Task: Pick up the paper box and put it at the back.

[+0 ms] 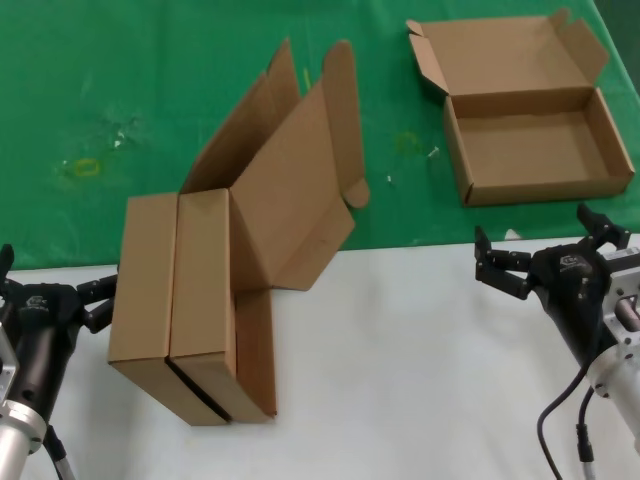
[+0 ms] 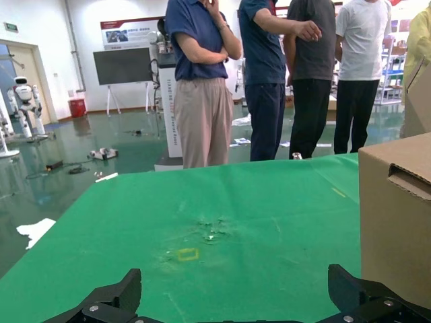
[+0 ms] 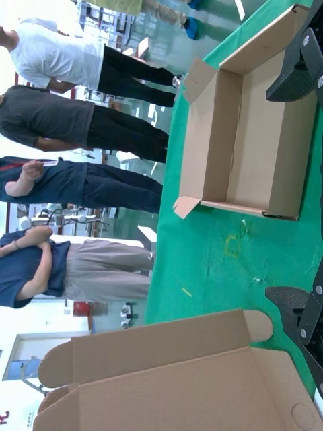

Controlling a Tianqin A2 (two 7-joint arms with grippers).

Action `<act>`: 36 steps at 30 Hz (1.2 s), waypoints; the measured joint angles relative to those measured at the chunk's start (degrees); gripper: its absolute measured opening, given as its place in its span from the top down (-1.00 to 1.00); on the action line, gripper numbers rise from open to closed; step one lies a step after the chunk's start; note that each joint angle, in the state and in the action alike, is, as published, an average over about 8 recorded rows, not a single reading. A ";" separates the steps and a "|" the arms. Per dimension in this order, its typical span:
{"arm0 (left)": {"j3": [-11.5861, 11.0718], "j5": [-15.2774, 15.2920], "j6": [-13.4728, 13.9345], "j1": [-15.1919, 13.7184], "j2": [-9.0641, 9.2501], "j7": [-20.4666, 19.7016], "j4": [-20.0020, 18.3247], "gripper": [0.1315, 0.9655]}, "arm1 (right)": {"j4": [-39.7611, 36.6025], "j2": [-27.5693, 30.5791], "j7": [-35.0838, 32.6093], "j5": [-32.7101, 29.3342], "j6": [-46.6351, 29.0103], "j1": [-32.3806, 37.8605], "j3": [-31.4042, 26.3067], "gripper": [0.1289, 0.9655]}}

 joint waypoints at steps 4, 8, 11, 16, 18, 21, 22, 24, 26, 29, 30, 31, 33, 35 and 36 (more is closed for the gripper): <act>0.00 0.00 0.00 0.00 0.00 0.00 0.00 -1.00 | 0.00 0.00 0.00 0.00 0.00 0.00 0.00 -1.00; 0.00 0.00 0.00 0.00 0.00 0.00 0.00 -1.00 | 0.00 0.00 0.00 0.00 0.00 0.00 0.00 -1.00; 0.00 0.00 0.00 0.00 0.00 0.00 0.00 -1.00 | 0.00 0.00 0.00 0.00 0.00 0.00 0.00 -1.00; 0.00 0.00 0.00 0.00 0.00 0.00 0.00 -1.00 | 0.00 0.00 0.00 0.00 0.00 0.00 0.00 -1.00; 0.00 0.00 0.00 0.00 0.00 0.00 0.00 -1.00 | 0.00 0.00 0.00 0.00 0.00 0.00 0.00 -1.00; 0.00 0.00 0.00 0.00 0.00 0.00 0.00 -1.00 | 0.00 0.00 0.00 0.00 0.00 0.00 0.00 -1.00; 0.00 0.00 0.00 0.00 0.00 0.00 0.00 -1.00 | 0.00 0.00 0.00 0.00 0.00 0.00 0.00 -1.00; 0.00 0.00 0.00 0.00 0.00 0.00 0.00 -1.00 | 0.00 0.00 0.00 0.00 0.00 0.00 0.00 -1.00; 0.00 0.00 0.00 0.00 0.00 0.00 0.00 -1.00 | 0.00 0.00 0.00 0.00 0.00 0.00 0.00 -1.00; 0.00 0.00 0.00 0.00 0.00 0.00 0.00 -1.00 | 0.00 0.00 0.00 0.00 0.00 0.00 0.00 -1.00; 0.00 0.00 0.00 0.00 0.00 0.00 0.00 -1.00 | 0.00 0.00 0.00 0.00 0.00 0.00 0.00 -1.00; 0.00 0.00 0.00 0.00 0.00 0.00 0.00 -1.00 | 0.00 0.00 0.00 0.00 0.00 0.00 0.00 -1.00; 0.00 0.00 0.00 0.00 0.00 0.00 0.00 -1.00 | 0.00 0.00 0.00 0.00 0.00 0.00 0.00 -1.00; 0.00 0.00 0.00 0.00 0.00 0.00 0.00 -1.00 | 0.00 0.00 0.00 0.00 0.00 0.00 0.00 -1.00; 0.00 0.00 0.00 0.00 0.00 0.00 0.00 -1.00 | 0.00 0.00 0.00 0.00 0.00 0.00 0.00 -1.00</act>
